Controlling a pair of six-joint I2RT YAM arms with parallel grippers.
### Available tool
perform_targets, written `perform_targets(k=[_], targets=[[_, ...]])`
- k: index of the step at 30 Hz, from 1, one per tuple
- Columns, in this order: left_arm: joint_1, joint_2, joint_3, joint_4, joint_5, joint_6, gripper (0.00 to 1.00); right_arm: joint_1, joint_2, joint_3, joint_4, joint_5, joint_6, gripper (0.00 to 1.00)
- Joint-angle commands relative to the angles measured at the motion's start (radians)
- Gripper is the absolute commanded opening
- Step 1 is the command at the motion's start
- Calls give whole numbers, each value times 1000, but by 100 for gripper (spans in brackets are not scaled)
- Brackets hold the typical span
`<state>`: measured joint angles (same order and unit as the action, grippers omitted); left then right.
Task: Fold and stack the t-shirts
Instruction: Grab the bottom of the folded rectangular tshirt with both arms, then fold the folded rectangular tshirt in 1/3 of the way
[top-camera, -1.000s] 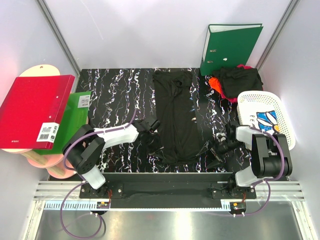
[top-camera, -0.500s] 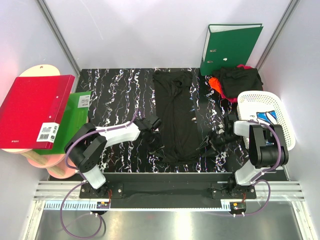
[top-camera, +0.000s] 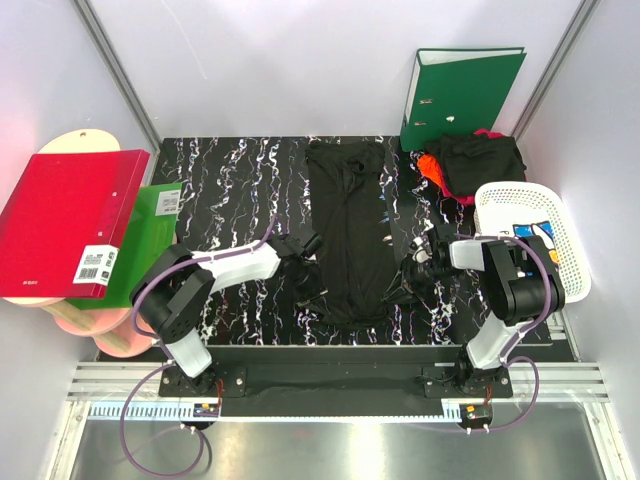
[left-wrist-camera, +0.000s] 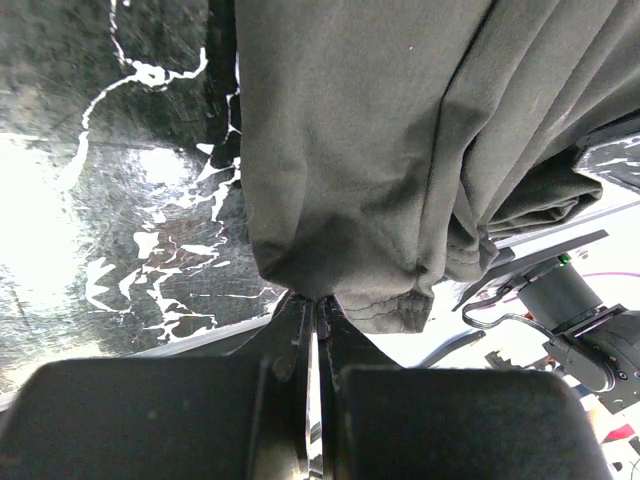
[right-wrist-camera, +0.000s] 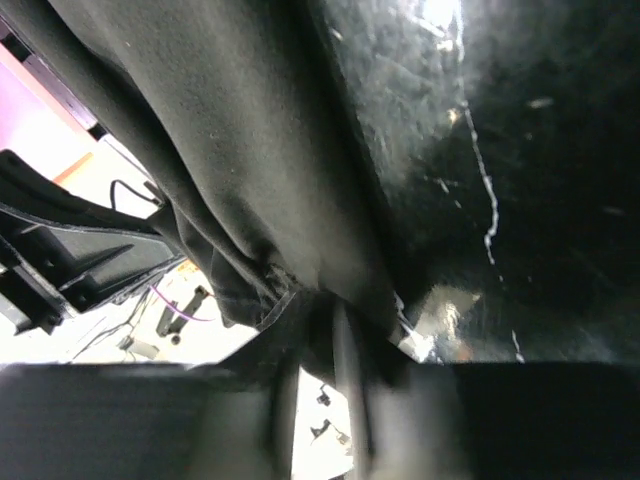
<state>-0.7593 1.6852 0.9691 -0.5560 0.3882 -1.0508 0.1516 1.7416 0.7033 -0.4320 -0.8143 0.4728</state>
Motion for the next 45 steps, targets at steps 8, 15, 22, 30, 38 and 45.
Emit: perform_targets(k=[8, 15, 22, 30, 38, 45], targets=[[17, -28, 52, -22, -12, 23, 0, 42, -19, -61, -266, -19, 75, 0], [34, -65, 172, -117, -71, 46, 0, 40, -172, 111, -431, 23, 79, 0], [84, -24, 296, -186, -61, 104, 0, 42, -110, 312, -493, 26, 70, 0], [187, 36, 431, -237, -58, 158, 0, 42, 108, 544, -507, 78, 12, 0], [282, 162, 597, -271, -52, 252, 0, 39, 314, 847, -545, 116, -8, 0], [304, 280, 691, -271, -6, 273, 0, 37, 444, 1077, -620, 179, -22, 0]])
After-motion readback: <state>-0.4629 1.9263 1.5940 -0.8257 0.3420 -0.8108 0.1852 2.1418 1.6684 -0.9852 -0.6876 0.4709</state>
